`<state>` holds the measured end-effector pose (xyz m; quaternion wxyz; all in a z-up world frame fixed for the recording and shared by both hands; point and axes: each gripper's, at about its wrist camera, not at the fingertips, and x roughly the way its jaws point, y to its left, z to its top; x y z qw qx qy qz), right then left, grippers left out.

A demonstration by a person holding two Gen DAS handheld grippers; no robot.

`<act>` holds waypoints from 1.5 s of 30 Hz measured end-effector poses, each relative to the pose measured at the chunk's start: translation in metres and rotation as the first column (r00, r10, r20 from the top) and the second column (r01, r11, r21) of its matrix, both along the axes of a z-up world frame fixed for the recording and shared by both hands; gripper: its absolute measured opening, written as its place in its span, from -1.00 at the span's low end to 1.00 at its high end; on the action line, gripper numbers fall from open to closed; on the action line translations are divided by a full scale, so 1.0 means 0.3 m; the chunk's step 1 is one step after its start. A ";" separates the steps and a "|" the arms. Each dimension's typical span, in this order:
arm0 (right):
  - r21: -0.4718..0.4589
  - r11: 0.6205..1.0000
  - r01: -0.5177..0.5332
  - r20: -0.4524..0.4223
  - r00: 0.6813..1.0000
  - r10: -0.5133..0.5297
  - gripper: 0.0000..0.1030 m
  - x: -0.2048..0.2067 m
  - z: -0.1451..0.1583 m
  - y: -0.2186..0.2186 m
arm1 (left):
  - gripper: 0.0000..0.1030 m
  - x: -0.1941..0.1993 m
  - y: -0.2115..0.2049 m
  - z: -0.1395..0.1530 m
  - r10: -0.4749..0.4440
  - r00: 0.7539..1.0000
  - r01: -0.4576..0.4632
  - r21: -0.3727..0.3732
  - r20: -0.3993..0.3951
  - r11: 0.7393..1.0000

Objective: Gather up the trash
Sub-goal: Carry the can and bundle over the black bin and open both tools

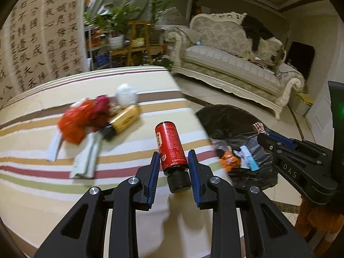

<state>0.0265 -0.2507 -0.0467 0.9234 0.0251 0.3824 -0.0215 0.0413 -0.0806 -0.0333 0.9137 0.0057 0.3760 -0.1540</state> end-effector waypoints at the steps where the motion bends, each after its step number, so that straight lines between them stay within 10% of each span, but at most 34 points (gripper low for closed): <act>1: 0.002 1.000 0.013 0.001 1.000 -0.013 -0.65 0.000 -0.004 -0.022 | -0.46 0.003 -0.018 0.002 -0.009 1.000 0.009 0.003 0.004 1.000; 30: 0.075 0.989 0.129 -0.020 0.992 -0.127 -0.47 0.077 -0.106 -0.267 | -0.45 0.144 -0.364 -0.062 -0.149 0.989 0.151 0.127 -0.026 0.980; 45: 0.083 0.983 0.163 -0.004 0.987 -0.163 -0.23 0.049 -0.087 -0.289 | 0.12 0.143 -0.341 -0.046 -0.120 0.993 0.120 0.119 -0.005 0.986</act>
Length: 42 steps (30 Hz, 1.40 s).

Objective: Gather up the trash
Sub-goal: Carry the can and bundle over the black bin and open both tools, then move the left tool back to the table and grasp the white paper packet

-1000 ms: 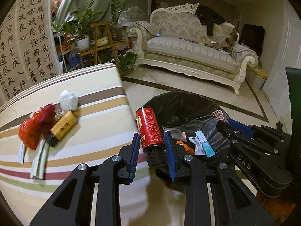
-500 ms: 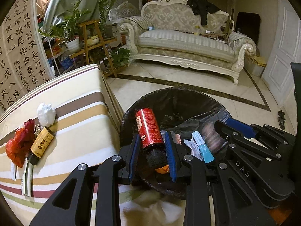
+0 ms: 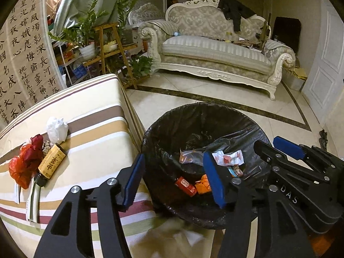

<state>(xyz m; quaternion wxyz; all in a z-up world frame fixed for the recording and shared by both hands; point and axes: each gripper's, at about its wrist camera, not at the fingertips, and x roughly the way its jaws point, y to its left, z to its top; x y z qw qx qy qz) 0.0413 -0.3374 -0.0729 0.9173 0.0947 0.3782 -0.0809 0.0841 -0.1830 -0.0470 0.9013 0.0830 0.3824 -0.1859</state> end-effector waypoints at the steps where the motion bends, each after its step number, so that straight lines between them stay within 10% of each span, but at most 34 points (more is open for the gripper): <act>1: -0.002 1.000 -0.001 0.002 1.000 0.001 -0.23 -0.003 0.004 0.003 | 0.15 -0.002 0.005 0.004 0.002 1.000 -0.002 0.001 0.005 1.000; 30: -0.006 0.975 -0.223 0.001 0.975 0.223 -0.08 0.031 0.057 0.348 | 0.24 -0.044 0.543 0.031 0.345 0.938 -0.345 -0.002 0.009 0.938; 42: -0.014 0.947 -0.321 -0.022 0.947 0.321 -0.08 0.056 0.052 0.505 | 0.19 -0.001 0.660 -0.048 0.394 0.909 -0.399 -0.011 -0.134 0.917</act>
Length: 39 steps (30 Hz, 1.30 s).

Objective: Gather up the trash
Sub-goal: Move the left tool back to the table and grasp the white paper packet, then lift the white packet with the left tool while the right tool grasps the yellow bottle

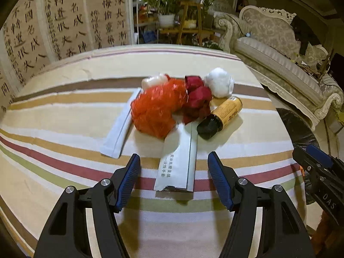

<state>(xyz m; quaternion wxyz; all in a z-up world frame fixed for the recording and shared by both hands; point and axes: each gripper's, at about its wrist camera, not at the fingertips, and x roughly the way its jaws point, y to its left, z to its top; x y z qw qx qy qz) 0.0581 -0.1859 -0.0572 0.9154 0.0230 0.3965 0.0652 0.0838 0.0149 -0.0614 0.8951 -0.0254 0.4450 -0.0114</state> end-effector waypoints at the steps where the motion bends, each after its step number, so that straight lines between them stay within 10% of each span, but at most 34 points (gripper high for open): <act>1: -0.001 1.000 -0.005 -0.001 1.000 0.005 -0.07 0.001 0.001 0.006 | 0.06 -0.004 -0.003 0.004 -0.002 1.000 0.002 0.004 0.005 1.000; 8: -0.008 1.000 -0.026 -0.005 1.000 0.026 -0.07 0.005 0.001 0.039 | -0.45 -0.028 -0.016 0.017 -0.043 0.998 0.042 0.022 0.041 0.999; 39: -0.019 0.991 -0.136 0.007 0.991 0.136 -0.07 0.037 0.047 0.270 | -0.51 -0.152 0.138 0.162 0.012 0.986 -0.002 -0.057 0.167 0.998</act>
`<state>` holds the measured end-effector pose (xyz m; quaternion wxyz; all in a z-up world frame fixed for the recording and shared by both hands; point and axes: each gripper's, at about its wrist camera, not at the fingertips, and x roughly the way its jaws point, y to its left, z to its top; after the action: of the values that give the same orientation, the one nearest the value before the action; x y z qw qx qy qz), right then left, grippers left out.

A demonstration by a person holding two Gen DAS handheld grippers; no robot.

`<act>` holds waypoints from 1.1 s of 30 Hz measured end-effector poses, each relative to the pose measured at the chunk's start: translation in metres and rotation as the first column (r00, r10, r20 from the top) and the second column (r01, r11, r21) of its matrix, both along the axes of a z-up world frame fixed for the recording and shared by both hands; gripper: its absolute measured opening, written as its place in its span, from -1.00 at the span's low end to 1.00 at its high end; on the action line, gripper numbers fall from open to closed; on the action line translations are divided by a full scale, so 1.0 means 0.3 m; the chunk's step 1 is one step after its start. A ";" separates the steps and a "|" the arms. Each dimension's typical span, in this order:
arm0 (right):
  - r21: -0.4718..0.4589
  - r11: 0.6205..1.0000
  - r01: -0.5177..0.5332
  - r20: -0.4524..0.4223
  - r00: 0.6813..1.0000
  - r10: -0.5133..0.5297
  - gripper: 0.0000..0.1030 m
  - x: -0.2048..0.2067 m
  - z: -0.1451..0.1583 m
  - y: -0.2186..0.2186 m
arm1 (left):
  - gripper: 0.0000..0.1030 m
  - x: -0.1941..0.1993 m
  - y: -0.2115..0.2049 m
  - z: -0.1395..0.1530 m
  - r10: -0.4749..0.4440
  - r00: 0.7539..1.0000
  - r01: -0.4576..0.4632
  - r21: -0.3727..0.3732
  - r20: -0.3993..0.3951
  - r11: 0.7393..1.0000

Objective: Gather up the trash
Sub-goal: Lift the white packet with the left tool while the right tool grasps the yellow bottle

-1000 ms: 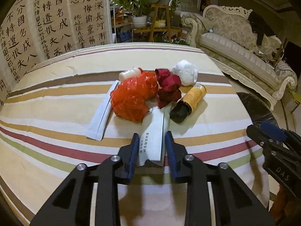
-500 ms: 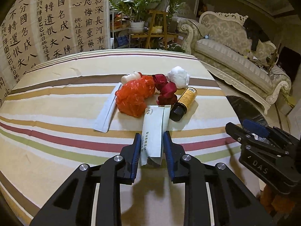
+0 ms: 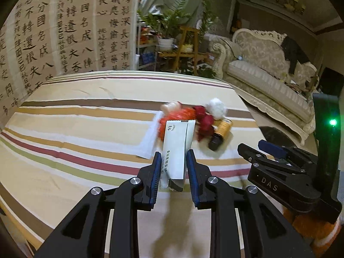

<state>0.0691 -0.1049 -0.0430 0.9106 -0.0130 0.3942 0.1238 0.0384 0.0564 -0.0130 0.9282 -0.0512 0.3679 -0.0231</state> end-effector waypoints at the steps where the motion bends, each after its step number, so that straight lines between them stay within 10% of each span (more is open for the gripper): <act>1: 0.004 1.000 -0.005 -0.006 1.000 0.005 -0.08 0.013 -0.003 0.014 | -0.51 0.003 0.014 0.001 0.009 1.000 -0.009 0.002 0.002 1.000; 33: -0.001 0.995 0.104 -0.059 0.993 -0.104 0.18 0.177 -0.016 0.087 | -0.51 0.096 0.230 -0.062 0.137 0.990 -0.138 -0.018 -0.034 0.990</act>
<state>0.1223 -0.0786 -0.0478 0.9039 0.0123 0.4207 0.0768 0.0672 0.1254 -0.0315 0.9209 -0.0863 0.3781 0.0380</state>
